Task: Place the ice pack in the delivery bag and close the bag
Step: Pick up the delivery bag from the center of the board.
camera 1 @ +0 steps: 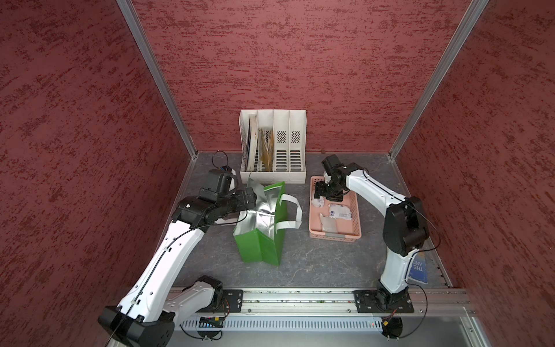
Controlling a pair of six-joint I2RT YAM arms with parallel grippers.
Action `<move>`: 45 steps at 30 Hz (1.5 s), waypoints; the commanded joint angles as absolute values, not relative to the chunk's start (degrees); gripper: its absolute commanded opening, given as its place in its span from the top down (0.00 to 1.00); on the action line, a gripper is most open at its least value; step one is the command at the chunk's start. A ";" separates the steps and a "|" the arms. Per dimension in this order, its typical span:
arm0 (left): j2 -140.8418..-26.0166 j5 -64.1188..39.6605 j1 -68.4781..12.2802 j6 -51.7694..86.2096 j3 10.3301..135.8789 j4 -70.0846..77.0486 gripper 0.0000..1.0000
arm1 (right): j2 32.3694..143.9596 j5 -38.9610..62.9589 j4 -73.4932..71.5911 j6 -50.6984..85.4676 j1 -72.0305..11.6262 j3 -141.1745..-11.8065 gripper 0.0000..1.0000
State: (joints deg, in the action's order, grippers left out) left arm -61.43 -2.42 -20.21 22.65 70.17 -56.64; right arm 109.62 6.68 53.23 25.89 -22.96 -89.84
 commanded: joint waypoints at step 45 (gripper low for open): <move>-79.82 2.35 -32.88 46.36 89.05 -70.41 0.99 | 123.56 3.35 45.69 24.46 -21.45 -94.06 0.37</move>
State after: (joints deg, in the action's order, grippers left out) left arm -79.07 1.87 -32.18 44.23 87.70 -69.58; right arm 123.02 4.82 47.99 23.81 -21.89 -93.95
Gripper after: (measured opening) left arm 0.054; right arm 0.638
